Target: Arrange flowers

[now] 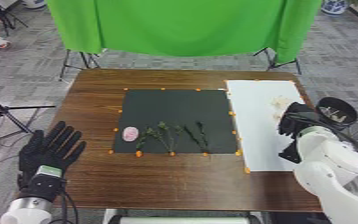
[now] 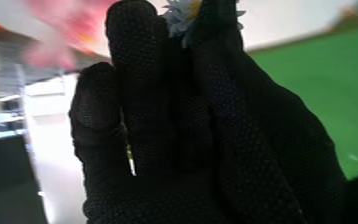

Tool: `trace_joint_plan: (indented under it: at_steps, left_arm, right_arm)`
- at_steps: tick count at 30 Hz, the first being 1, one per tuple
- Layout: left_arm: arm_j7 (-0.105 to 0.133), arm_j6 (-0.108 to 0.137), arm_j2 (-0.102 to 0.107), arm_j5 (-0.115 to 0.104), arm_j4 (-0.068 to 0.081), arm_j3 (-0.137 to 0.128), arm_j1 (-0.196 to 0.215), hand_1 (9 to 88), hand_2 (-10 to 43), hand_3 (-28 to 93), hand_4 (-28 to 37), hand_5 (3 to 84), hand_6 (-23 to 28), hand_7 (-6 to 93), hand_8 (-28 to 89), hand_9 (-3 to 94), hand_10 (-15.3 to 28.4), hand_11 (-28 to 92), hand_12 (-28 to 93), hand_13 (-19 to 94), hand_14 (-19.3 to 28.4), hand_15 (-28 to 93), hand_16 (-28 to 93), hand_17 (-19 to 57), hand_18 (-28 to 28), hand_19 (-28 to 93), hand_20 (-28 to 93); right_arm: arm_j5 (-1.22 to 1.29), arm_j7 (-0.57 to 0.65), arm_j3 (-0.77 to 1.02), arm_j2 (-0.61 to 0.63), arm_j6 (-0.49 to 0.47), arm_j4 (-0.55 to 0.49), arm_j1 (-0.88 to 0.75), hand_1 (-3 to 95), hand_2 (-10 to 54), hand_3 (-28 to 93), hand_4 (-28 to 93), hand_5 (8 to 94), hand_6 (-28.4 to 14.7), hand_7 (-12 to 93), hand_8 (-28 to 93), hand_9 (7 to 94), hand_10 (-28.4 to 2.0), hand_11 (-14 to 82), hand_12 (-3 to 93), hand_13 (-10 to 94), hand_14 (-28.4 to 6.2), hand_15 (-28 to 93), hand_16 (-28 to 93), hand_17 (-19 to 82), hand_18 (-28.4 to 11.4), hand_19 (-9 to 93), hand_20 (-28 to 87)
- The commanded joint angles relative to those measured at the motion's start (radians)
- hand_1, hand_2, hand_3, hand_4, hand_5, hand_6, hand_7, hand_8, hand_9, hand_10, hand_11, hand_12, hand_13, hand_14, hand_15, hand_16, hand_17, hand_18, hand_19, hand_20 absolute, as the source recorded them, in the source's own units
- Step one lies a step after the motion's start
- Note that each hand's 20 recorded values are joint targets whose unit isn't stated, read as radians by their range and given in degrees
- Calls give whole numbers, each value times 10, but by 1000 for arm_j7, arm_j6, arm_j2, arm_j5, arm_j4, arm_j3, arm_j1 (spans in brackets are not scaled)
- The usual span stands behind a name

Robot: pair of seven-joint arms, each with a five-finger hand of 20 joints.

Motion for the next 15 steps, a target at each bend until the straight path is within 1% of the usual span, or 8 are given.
trace_joint_plan:
  at_steps: [1,3,6,9,11,12,13,15]
  left_arm:
    - [-11,-8,-9,-3,-5,-11,21,290,125,722,-283,419,97,156,-92,348,160,200,113,240,164,373,-75,-76,157,405,73]
    - [-10,-9,-6,-3,-5,-7,18,290,125,723,-283,418,97,157,-92,348,160,200,113,240,164,372,-75,-76,157,405,73]
    - [-18,-13,-6,2,0,-2,7,290,125,724,-283,419,97,157,-92,348,160,200,113,239,164,373,-74,-76,157,406,73]
    - [-29,-8,-6,3,3,4,-6,290,125,723,-283,418,97,157,-93,348,159,200,113,240,164,372,-74,-76,157,406,72]
    - [-41,-8,-6,8,5,7,-13,291,125,723,-283,418,97,157,-92,348,159,200,113,240,164,372,-75,-76,157,406,73]
    - [-40,-10,-4,8,6,11,-17,290,125,723,-283,418,97,157,-92,348,160,200,113,240,164,372,-74,-76,157,406,73]
    - [-51,-8,-2,12,8,11,-24,291,125,723,-283,418,97,157,-92,348,160,200,113,240,164,373,-74,-76,157,405,72]
    - [-47,-11,6,12,9,14,-25,291,125,722,-283,418,97,158,-92,348,160,200,113,240,164,372,-74,-76,157,405,72]
  right_arm:
    - [-12,-102,-160,-54,48,-19,192,608,-38,641,-283,766,7,180,1,803,-100,65,255,738,-75,350,347,347,-215,810,334]
    - [6,-136,-237,-101,22,5,275,607,-38,643,-283,766,7,180,1,803,-100,65,253,739,-74,350,348,347,-216,812,335]
    - [-1,-217,-354,-180,3,37,380,607,-38,644,-283,766,6,180,1,802,-100,66,253,738,-74,351,348,347,-215,812,336]
    - [-16,-281,-450,-272,-46,99,470,607,-38,644,-283,766,6,180,1,801,-100,67,252,737,-74,351,349,347,-215,812,336]
    - [-46,-300,-504,-315,-71,135,514,606,-38,645,-283,765,5,178,0,801,-99,67,252,737,-74,350,349,347,-215,812,336]
    - [-79,-331,-526,-331,-67,152,526,605,-37,646,-283,765,6,177,0,799,-100,66,251,737,-75,350,349,346,-215,812,336]
    - [-89,-342,-550,-345,-49,173,539,604,-37,646,-283,765,6,178,0,798,-100,67,251,736,-75,350,349,346,-215,812,336]
    - [-81,-356,-578,-388,-79,213,568,603,-36,644,-283,762,8,177,-1,796,-101,67,250,735,-75,350,348,344,-215,811,337]
